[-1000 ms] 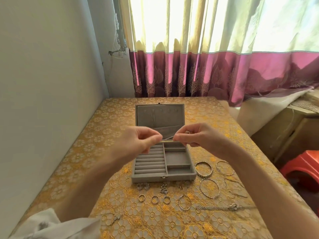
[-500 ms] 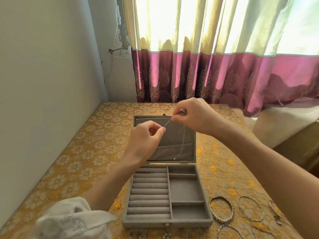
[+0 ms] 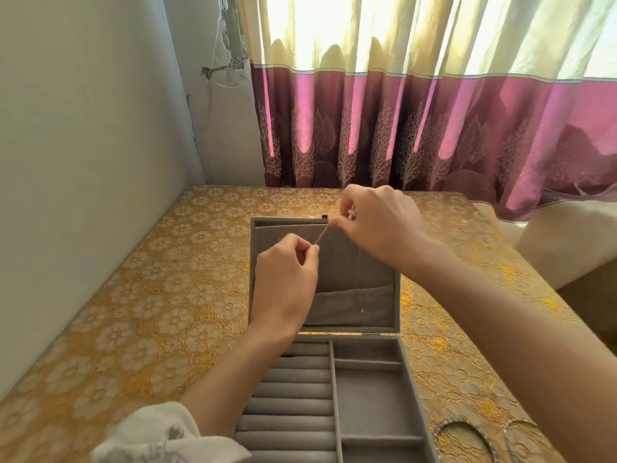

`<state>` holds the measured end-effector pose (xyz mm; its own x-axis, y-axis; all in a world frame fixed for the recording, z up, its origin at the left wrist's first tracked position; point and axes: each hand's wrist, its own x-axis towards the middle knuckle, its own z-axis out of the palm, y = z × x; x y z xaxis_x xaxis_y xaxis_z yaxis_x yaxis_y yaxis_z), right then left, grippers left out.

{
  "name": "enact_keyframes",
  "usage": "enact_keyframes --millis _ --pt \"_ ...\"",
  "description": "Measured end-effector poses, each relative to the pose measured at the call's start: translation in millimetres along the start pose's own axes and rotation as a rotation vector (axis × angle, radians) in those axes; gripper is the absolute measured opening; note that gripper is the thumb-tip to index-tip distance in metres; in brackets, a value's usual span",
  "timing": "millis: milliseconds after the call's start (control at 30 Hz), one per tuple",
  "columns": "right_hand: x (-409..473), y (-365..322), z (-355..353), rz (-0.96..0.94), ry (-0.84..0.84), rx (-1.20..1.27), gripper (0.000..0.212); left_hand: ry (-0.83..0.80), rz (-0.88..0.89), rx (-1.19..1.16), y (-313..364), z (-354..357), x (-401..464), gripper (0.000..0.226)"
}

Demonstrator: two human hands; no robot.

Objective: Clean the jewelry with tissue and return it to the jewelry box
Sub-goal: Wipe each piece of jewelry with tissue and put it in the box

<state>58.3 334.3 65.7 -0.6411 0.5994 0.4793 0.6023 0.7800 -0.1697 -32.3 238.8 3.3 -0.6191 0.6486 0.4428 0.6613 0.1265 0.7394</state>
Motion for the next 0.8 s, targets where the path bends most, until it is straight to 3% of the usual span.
enact_keyframes --millis 433,800 --pt "-14 2 29 0.111 0.025 -0.016 0.02 -0.027 0.096 0.139 -10 12 -8 0.019" --pt "-47 13 33 0.189 -0.191 0.038 0.02 -0.153 0.107 0.152 -14 5 -20 0.019"
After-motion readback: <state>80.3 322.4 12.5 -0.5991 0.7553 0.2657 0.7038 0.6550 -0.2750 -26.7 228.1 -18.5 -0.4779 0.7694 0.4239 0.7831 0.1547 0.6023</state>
